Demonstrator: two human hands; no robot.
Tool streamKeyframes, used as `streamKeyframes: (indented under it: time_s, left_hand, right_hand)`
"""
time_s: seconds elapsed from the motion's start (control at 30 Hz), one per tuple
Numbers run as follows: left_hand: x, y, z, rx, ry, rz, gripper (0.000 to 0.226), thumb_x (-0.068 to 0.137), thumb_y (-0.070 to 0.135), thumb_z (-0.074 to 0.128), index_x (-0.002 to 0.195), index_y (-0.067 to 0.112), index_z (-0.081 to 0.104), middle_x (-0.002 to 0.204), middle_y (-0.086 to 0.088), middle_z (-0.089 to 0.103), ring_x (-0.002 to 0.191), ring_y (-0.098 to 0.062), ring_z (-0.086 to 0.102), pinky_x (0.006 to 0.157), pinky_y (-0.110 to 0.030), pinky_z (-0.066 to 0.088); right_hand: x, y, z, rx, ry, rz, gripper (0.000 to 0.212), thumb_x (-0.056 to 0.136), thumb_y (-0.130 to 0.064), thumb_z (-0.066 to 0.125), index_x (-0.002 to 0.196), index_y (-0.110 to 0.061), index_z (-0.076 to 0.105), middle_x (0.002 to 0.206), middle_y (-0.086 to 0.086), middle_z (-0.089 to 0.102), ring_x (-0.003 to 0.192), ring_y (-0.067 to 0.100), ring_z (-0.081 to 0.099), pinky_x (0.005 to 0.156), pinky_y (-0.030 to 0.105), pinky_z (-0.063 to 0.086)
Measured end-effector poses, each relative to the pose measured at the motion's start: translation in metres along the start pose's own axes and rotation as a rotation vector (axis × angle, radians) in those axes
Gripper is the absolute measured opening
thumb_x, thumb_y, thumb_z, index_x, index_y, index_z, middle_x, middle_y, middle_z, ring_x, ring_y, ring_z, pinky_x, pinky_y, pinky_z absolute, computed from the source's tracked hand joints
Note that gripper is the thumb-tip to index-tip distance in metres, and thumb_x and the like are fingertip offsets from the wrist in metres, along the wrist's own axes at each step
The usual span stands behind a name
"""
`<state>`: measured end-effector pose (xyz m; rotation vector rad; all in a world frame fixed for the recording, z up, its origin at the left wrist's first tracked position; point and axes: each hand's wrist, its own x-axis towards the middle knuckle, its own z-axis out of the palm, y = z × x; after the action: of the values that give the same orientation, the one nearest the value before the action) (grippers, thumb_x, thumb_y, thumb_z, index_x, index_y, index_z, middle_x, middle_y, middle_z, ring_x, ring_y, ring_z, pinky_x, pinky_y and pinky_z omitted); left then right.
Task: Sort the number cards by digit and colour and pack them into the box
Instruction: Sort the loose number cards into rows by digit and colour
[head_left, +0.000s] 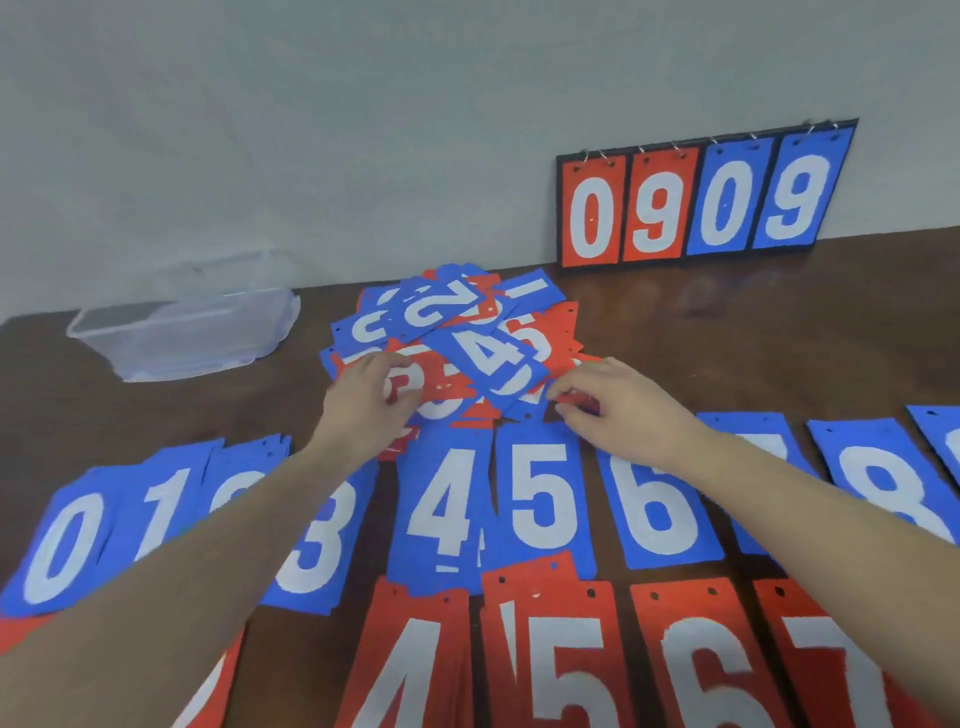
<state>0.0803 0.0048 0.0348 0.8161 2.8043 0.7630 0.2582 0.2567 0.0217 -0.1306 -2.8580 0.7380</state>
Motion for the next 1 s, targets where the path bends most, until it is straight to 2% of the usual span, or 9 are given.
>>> streamKeyframes:
  time_s: [0.23, 0.33, 0.43, 0.53, 0.6, 0.73, 0.8, 0.9, 1.0]
  left_hand:
    - [0.03, -0.05, -0.021, 0.003, -0.08, 0.003, 0.064, 0.084, 0.06, 0.068, 0.138, 0.03, 0.051, 0.144, 0.008, 0.05, 0.134, -0.015, 0.044, 0.112, -0.039, 0.038]
    - [0.039, -0.062, -0.02, 0.149, -0.133, 0.048, 0.08, 0.077, 0.074, 0.065, 0.144, 0.036, 0.045, 0.153, 0.012, 0.042, 0.141, -0.014, 0.037, 0.116, -0.042, 0.029]
    - [0.047, -0.073, -0.018, 0.166, -0.133, 0.046, 0.087, 0.071, 0.085, 0.059, 0.145, 0.041, 0.045, 0.151, 0.014, 0.041, 0.141, -0.017, 0.034, 0.117, -0.048, 0.025]
    - [0.053, -0.084, -0.017, 0.065, -0.084, 0.056, 0.088, 0.063, 0.085, 0.057, 0.139, 0.04, 0.052, 0.14, 0.014, 0.046, 0.132, -0.017, 0.039, 0.112, -0.04, 0.031]
    - [0.055, -0.086, -0.017, 0.031, -0.083, 0.057, 0.086, 0.064, 0.08, 0.065, 0.139, 0.039, 0.053, 0.136, 0.012, 0.046, 0.127, -0.015, 0.04, 0.11, -0.035, 0.032]
    - [0.056, -0.085, -0.019, -0.011, -0.102, 0.043, 0.084, 0.067, 0.073, 0.075, 0.14, 0.043, 0.048, 0.13, 0.015, 0.042, 0.125, -0.012, 0.039, 0.111, -0.036, 0.034]
    - [0.056, -0.085, -0.02, -0.019, -0.1, 0.04, 0.087, 0.064, 0.076, 0.074, 0.14, 0.04, 0.05, 0.125, 0.017, 0.04, 0.125, -0.012, 0.04, 0.112, -0.036, 0.034]
    - [0.055, -0.085, -0.019, -0.043, -0.078, 0.031, 0.077, 0.07, 0.059, 0.082, 0.137, 0.034, 0.054, 0.122, 0.017, 0.042, 0.123, -0.011, 0.043, 0.112, -0.041, 0.038]
    - [0.053, -0.085, -0.02, -0.098, -0.067, 0.018, 0.08, 0.067, 0.061, 0.084, 0.135, 0.034, 0.053, 0.123, 0.016, 0.044, 0.123, -0.01, 0.044, 0.11, -0.044, 0.04]
  right_hand:
    - [0.063, -0.018, 0.012, 0.044, -0.024, -0.018, 0.016, 0.099, -0.026, 0.061, 0.112, -0.029, 0.069, 0.112, -0.016, 0.063, 0.102, 0.002, 0.05, 0.099, 0.022, 0.039]
    - [0.091, -0.02, 0.014, 0.037, -0.022, -0.007, 0.017, 0.099, -0.023, 0.06, 0.113, -0.025, 0.069, 0.113, -0.014, 0.063, 0.105, 0.003, 0.047, 0.09, 0.012, 0.032]
    - [0.122, -0.017, 0.021, 0.032, -0.03, 0.018, 0.017, 0.099, -0.022, 0.06, 0.114, -0.024, 0.068, 0.111, -0.013, 0.059, 0.109, 0.009, 0.049, 0.094, 0.022, 0.037]
    - [0.156, -0.015, 0.034, 0.017, 0.024, 0.028, 0.018, 0.096, -0.021, 0.062, 0.112, -0.022, 0.069, 0.113, -0.007, 0.064, 0.114, 0.018, 0.053, 0.102, 0.033, 0.042]
    - [0.178, -0.019, 0.042, 0.02, 0.062, 0.048, 0.02, 0.095, -0.022, 0.062, 0.114, -0.02, 0.069, 0.12, -0.002, 0.064, 0.119, 0.022, 0.052, 0.107, 0.033, 0.038]
    - [0.217, -0.031, 0.054, -0.018, 0.03, 0.085, 0.046, 0.093, -0.046, 0.065, 0.131, -0.023, 0.061, 0.139, -0.003, 0.056, 0.133, 0.022, 0.044, 0.112, 0.033, 0.034]
    - [0.232, -0.038, 0.058, -0.032, -0.076, 0.076, 0.065, 0.088, -0.059, 0.065, 0.143, -0.027, 0.051, 0.149, -0.004, 0.048, 0.142, 0.022, 0.037, 0.116, 0.038, 0.032]
    - [0.243, -0.042, 0.059, -0.147, -0.272, 0.033, 0.088, 0.083, -0.071, 0.064, 0.156, -0.034, 0.032, 0.162, -0.005, 0.032, 0.151, 0.022, 0.024, 0.121, 0.04, 0.025]
    - [0.248, -0.036, 0.051, -0.142, -0.314, 0.105, 0.103, 0.074, -0.075, 0.069, 0.158, -0.042, 0.019, 0.163, -0.007, 0.03, 0.151, 0.022, 0.024, 0.118, 0.042, 0.031]
